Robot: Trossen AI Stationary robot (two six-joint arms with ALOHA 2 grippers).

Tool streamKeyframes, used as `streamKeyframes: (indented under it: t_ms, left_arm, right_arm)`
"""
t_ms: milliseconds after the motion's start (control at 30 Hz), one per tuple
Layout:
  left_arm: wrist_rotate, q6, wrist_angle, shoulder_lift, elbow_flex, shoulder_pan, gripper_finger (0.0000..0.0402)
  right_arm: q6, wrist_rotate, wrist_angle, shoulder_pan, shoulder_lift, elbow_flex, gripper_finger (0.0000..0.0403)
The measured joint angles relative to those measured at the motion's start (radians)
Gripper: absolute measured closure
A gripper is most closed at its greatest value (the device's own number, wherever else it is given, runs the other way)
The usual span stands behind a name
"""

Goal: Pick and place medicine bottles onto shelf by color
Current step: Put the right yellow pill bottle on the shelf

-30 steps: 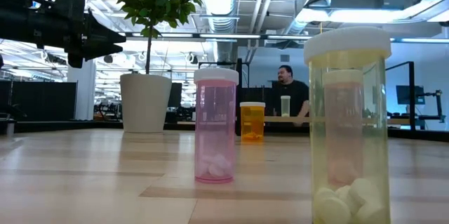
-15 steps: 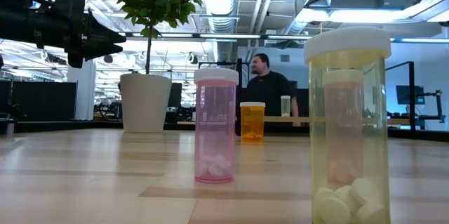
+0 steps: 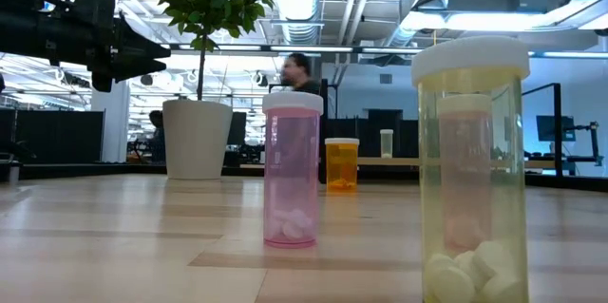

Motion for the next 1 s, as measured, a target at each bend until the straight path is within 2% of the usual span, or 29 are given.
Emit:
streamKeyframes:
  t_ms: [300, 500, 667, 1000]
  left_arm:
    - [0.0, 0.0, 0.0, 0.0, 0.0, 0.0, 0.022]
    - [0.0, 0.0, 0.0, 0.0, 0.0, 0.0, 0.022]
    - [0.0, 0.0, 0.0, 0.0, 0.0, 0.0, 0.022]
    - [0.0, 0.0, 0.0, 0.0, 0.0, 0.0, 0.022]
  right_arm:
    - [0.0, -0.006, -0.003, -0.017, 0.0, 0.0, 0.0274]
    - [-0.034, -0.055, -0.033, -0.066, -0.014, 0.0, 0.0264]
    - [-0.103, -0.08, -0.111, -0.133, -0.078, 0.0, 0.0255]
    - [-0.241, -0.09, -0.46, -0.363, -0.307, 0.001, 0.0267]
